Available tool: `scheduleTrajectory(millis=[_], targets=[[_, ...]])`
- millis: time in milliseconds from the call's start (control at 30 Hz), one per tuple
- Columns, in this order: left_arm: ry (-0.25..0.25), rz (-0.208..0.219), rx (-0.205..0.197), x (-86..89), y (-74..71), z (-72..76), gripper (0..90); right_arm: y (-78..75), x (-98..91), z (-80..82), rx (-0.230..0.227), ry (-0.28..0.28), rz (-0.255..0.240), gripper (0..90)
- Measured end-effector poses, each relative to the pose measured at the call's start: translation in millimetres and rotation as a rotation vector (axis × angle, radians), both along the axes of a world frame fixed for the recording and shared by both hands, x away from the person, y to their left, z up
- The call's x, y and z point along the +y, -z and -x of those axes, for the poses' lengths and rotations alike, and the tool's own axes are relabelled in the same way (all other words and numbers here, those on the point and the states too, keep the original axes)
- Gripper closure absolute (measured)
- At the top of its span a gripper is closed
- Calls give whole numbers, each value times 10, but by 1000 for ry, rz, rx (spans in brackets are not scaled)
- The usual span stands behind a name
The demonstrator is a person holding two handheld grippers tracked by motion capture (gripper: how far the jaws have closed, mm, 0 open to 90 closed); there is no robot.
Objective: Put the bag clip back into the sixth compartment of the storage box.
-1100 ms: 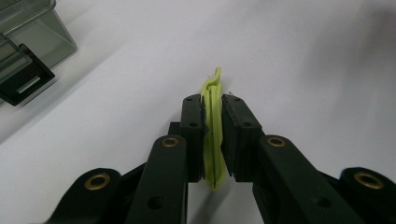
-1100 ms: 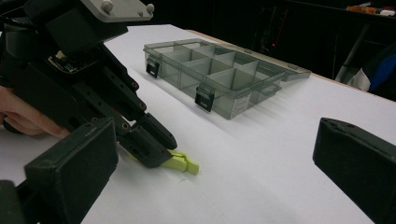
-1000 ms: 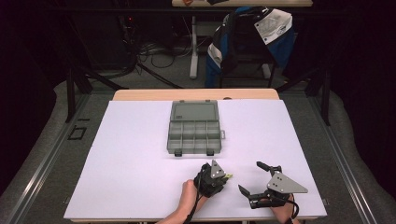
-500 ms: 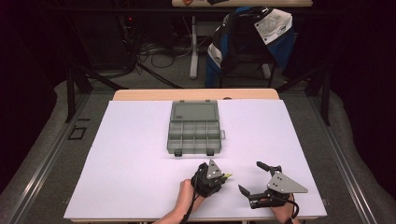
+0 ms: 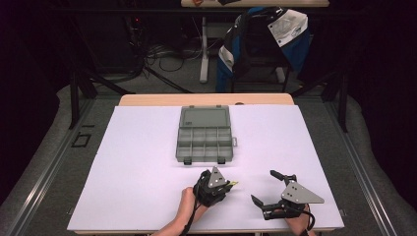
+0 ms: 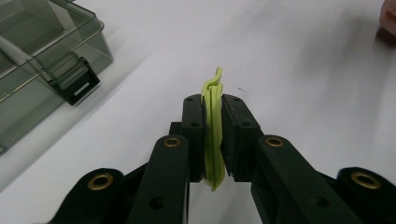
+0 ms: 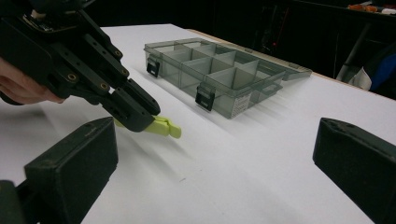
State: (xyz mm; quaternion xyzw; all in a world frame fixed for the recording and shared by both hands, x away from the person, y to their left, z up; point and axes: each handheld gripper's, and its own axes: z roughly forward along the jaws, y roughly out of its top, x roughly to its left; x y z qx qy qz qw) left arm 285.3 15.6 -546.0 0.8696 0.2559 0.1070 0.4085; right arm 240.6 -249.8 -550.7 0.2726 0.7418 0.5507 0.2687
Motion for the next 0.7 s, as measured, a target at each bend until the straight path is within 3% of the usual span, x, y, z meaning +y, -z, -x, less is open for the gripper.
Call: scheduleTrajectory(millis=[700], targets=[[-17,9,-7,322,-15,-34,802,5,10,-7,3,-3,10,0]])
